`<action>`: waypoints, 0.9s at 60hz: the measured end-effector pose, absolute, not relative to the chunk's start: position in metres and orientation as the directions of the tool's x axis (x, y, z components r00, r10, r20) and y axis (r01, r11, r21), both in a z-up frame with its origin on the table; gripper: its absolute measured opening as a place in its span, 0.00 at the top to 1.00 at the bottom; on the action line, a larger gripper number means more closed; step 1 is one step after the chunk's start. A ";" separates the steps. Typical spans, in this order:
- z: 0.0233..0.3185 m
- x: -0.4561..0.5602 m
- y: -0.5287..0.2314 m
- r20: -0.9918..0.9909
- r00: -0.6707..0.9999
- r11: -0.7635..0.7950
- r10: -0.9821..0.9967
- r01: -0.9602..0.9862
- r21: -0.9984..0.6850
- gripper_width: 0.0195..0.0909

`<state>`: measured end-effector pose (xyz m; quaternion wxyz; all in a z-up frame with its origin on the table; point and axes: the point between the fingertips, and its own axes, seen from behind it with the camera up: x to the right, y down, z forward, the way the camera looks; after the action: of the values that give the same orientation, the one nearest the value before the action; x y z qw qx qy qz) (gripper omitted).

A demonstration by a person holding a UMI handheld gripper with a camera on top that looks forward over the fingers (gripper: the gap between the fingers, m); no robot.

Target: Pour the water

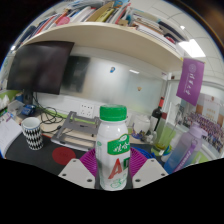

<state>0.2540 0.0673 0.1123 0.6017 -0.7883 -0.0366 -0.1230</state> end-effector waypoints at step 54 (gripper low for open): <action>0.135 0.085 0.163 0.835 -0.393 -0.065 0.385 0.891 0.449 0.76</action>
<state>0.0849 0.1633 0.1353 0.2370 -0.4974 -0.6414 -0.5338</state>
